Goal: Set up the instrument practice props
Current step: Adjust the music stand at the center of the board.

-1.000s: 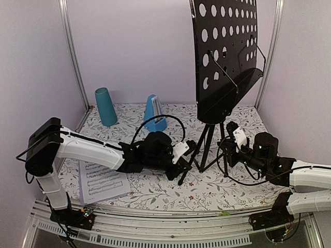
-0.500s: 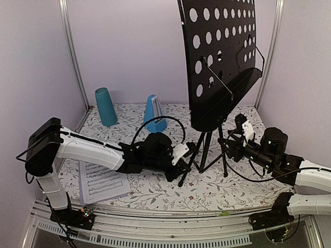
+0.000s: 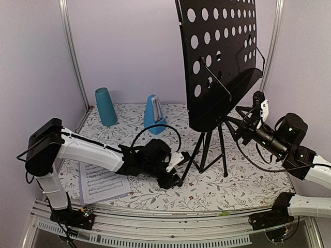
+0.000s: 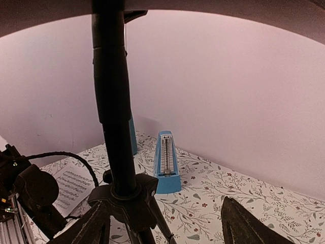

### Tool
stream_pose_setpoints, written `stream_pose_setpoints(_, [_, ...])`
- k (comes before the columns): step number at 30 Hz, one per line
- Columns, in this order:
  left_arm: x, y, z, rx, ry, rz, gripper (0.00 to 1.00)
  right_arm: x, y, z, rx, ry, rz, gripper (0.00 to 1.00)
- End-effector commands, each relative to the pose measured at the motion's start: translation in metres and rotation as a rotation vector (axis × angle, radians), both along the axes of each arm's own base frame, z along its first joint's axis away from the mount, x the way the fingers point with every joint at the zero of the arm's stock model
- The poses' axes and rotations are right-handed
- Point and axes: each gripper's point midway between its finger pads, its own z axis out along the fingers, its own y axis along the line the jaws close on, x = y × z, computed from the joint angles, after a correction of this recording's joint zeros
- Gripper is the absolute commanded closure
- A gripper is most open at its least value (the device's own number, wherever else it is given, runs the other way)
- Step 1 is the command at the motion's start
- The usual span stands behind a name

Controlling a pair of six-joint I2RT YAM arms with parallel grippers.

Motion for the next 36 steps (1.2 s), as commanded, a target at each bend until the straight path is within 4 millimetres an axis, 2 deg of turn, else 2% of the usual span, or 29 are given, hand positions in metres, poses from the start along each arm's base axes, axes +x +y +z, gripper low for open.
stream_pose_setpoints(1, [0.007,-0.004,0.040,-0.092,-0.019,0.017,0.38,0.001,0.010,0.022,0.040,-0.042,0.044,0.22])
stream_pose_setpoints(5, [0.015,-0.002,0.083,-0.227,-0.014,0.037,0.34,0.005,0.020,0.031,0.061,-0.059,0.068,0.21])
stream_pose_setpoints(9, [0.030,0.013,0.138,-0.369,-0.046,0.076,0.27,0.011,0.030,0.038,0.071,-0.074,0.090,0.19])
stream_pose_setpoints(12, [0.056,0.027,0.179,-0.470,-0.095,0.104,0.21,0.012,0.036,0.043,0.080,-0.092,0.108,0.19])
stream_pose_setpoints(15, [0.080,0.029,0.208,-0.539,-0.139,0.098,0.20,0.013,0.039,0.045,0.078,-0.107,0.118,0.19])
stream_pose_setpoints(19, [0.100,0.007,0.232,-0.575,-0.218,0.043,0.22,0.015,0.033,0.047,0.104,-0.113,0.087,0.18])
stream_pose_setpoints(23, [0.107,-0.013,0.256,-0.632,-0.253,-0.015,0.26,0.013,0.028,0.058,0.126,-0.138,0.074,0.17])
stream_pose_setpoints(25, [0.105,-0.020,0.266,-0.662,-0.266,-0.055,0.26,0.014,0.028,0.061,0.128,-0.139,0.068,0.17])
stream_pose_setpoints(29, [0.097,-0.034,0.276,-0.683,-0.274,-0.152,0.33,0.019,0.033,0.059,0.162,-0.092,0.083,0.19])
stream_pose_setpoints(32, [0.086,-0.038,0.280,-0.700,-0.278,-0.223,0.36,0.021,0.038,0.057,0.182,-0.060,0.103,0.23])
stream_pose_setpoints(36, [0.074,-0.039,0.287,-0.713,-0.281,-0.291,0.36,0.018,0.034,0.057,0.220,-0.061,0.100,0.24])
